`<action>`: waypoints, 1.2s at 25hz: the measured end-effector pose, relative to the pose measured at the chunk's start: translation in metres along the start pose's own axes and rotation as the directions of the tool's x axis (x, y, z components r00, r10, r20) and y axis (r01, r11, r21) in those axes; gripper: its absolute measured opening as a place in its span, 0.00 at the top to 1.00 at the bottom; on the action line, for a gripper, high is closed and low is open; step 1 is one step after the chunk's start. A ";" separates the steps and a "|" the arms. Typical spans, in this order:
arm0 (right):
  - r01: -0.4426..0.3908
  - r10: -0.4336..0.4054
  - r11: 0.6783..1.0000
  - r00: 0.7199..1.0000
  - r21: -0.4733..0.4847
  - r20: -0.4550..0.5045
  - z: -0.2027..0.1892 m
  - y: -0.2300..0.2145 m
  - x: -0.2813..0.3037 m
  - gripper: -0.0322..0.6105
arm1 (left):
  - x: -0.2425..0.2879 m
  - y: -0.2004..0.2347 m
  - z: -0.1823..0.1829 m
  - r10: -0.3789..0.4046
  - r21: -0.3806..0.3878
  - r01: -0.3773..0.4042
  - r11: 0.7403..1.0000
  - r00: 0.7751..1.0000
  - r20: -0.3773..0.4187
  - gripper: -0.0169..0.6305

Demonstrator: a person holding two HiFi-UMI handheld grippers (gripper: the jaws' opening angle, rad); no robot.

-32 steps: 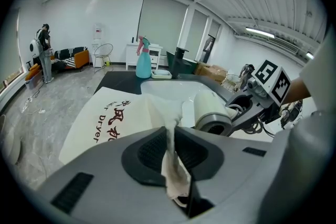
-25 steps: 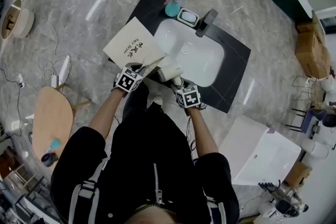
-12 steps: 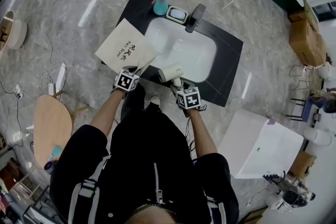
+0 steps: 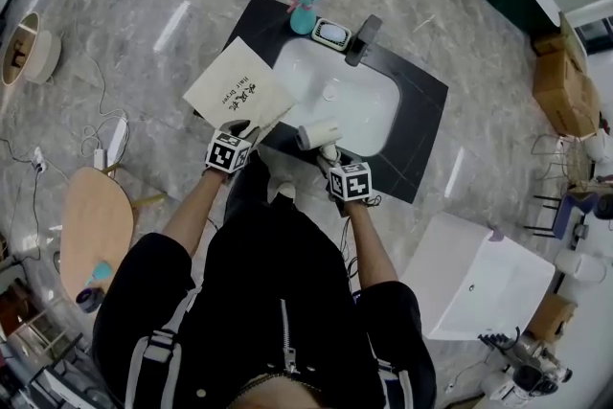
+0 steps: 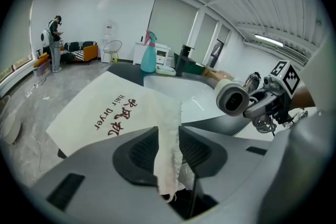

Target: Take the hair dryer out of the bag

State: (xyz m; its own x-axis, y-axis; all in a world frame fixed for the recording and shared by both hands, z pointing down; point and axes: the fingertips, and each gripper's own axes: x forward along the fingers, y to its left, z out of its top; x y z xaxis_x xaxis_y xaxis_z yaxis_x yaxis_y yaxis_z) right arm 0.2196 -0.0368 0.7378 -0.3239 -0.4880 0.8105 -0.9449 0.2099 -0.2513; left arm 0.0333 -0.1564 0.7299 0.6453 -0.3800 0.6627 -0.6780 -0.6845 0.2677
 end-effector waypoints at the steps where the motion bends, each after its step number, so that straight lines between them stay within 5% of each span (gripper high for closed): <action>1: 0.001 -0.001 1.000 1.000 0.005 0.008 0.003 -0.001 -0.001 0.59 | -0.005 0.001 0.005 0.010 0.003 -0.010 1.000 1.000 0.020 0.79; 11: -0.018 0.024 0.999 0.982 -0.034 0.186 0.076 0.009 -0.033 0.59 | -0.071 0.013 0.082 0.104 0.042 -0.118 0.992 0.963 0.248 0.79; 24: -0.015 0.064 0.994 0.889 -0.110 0.453 0.194 0.032 -0.108 0.59 | -0.139 -0.003 0.165 0.132 0.106 -0.195 0.975 0.893 0.429 0.91; 30: -0.023 0.078 0.994 0.842 -0.109 0.534 0.216 0.035 -0.135 0.59 | -0.161 -0.016 0.192 0.104 0.125 -0.190 0.974 0.861 0.497 0.93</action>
State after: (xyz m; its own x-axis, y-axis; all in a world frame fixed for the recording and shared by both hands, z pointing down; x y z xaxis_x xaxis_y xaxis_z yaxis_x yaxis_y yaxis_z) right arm 0.2203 -0.1467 0.5048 -0.3719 -0.8470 0.3798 -0.9264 0.3124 -0.2103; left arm 0.0080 -0.2042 0.4844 0.6602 -0.7081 0.2506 -0.7389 -0.6721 0.0475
